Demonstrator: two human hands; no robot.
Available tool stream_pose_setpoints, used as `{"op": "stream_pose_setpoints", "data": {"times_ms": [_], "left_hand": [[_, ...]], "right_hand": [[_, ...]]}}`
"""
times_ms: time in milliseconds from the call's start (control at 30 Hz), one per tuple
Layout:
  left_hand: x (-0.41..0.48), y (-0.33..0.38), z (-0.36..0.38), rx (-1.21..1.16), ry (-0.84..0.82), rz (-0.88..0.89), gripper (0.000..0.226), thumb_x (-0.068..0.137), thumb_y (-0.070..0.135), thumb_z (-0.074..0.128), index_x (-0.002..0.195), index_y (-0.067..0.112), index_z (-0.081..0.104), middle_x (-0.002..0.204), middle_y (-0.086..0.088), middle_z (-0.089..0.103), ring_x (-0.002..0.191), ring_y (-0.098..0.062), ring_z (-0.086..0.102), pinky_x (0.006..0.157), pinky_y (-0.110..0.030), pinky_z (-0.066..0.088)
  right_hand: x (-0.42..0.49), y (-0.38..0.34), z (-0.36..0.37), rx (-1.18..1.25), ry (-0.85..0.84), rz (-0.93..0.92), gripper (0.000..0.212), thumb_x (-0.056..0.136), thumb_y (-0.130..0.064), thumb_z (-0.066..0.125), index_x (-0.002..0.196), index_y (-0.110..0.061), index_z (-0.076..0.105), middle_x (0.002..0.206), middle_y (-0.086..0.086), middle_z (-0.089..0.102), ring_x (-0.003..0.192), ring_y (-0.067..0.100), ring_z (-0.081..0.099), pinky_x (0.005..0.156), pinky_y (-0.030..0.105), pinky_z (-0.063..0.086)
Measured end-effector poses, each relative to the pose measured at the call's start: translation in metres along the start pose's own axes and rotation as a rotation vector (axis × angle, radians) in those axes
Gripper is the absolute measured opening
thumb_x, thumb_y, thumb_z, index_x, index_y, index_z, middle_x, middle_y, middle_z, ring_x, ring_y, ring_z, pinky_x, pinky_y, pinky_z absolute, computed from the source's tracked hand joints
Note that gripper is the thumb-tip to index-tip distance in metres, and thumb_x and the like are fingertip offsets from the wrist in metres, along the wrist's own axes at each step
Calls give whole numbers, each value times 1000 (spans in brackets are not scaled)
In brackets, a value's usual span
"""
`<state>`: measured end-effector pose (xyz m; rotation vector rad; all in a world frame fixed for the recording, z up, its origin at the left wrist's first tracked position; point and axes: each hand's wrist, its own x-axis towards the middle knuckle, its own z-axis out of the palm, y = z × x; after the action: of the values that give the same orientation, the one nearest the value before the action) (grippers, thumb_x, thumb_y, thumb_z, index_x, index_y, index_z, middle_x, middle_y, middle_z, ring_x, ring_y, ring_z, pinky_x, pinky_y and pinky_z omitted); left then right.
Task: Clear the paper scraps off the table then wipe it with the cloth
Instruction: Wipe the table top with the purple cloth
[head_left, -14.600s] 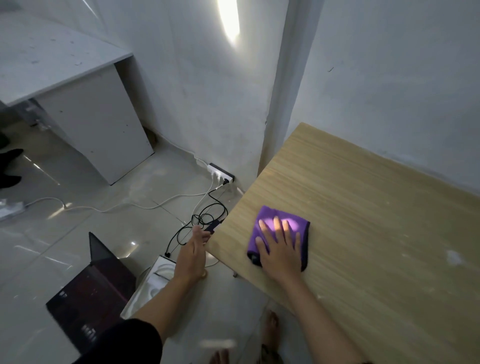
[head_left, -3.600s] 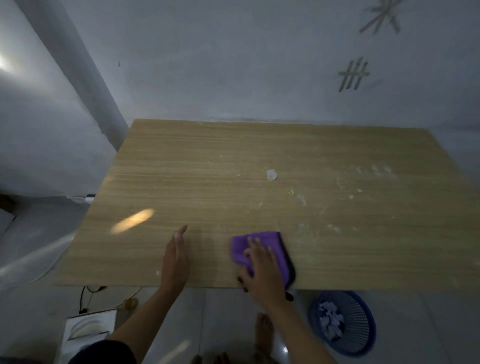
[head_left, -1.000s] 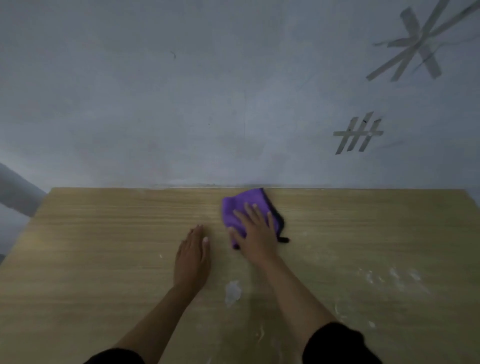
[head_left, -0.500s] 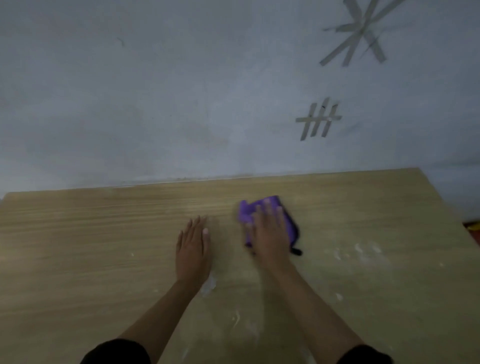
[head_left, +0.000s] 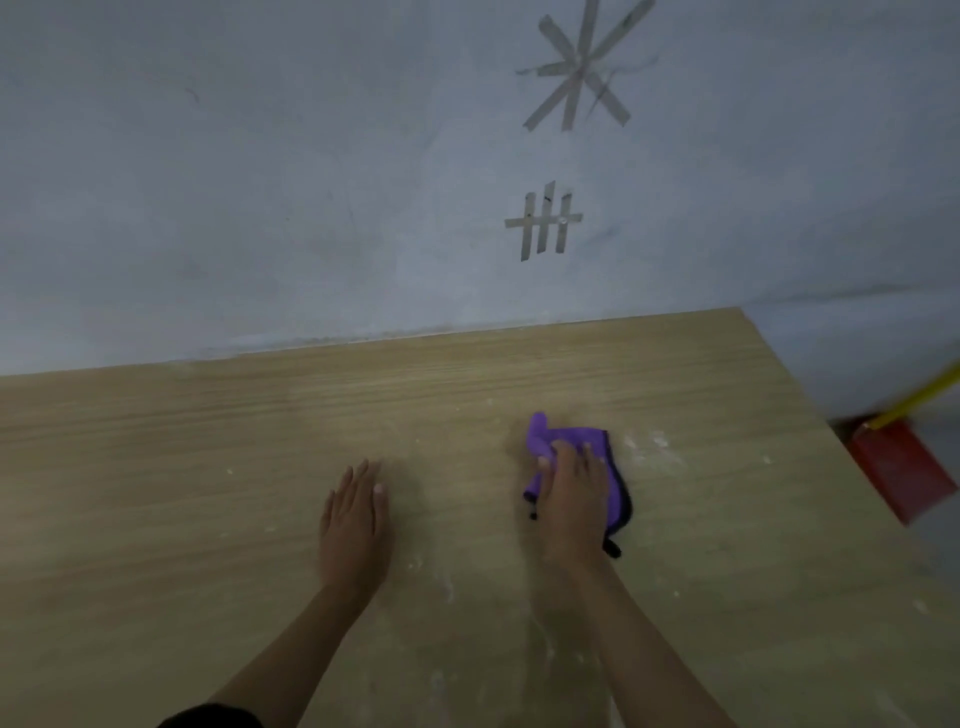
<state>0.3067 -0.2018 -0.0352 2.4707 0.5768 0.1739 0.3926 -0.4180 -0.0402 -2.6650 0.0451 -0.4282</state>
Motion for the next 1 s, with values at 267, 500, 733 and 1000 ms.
{"op": "stream_pose_setpoints", "data": {"times_ms": [267,500,733,1000], "left_hand": [[-65,0,16,101,-2,46,65,87,46,10,136,18,42,147,-5,38,138,-16,26,110,-35,23],[-108,-15,8,95,-38,72,68,85,48,8,138,19,38,148,-2,34,139,-12,25,108,-21,8],[-154,-28,5,66,-111,106,55,90,37,21,135,16,43,145,-2,39,136,-11,28,108,-9,-1],[-210,-57,-12,41,-64,150,49,91,32,24,133,18,45,143,-2,41,132,-6,23,109,-10,-1]], "right_hand": [[-112,-25,7,95,-229,-483,30,86,-37,46,104,-22,66,122,-1,64,121,13,52,105,37,29],[-82,63,-32,30,-115,-98,49,90,-40,30,109,-10,62,124,10,62,121,24,51,108,43,31],[-161,-20,-46,136,-33,-380,13,87,-23,45,84,-13,52,71,6,63,69,26,61,97,40,38],[-240,17,-61,150,-243,-432,29,89,-37,45,105,-19,62,122,0,60,122,16,48,108,38,26]]}}
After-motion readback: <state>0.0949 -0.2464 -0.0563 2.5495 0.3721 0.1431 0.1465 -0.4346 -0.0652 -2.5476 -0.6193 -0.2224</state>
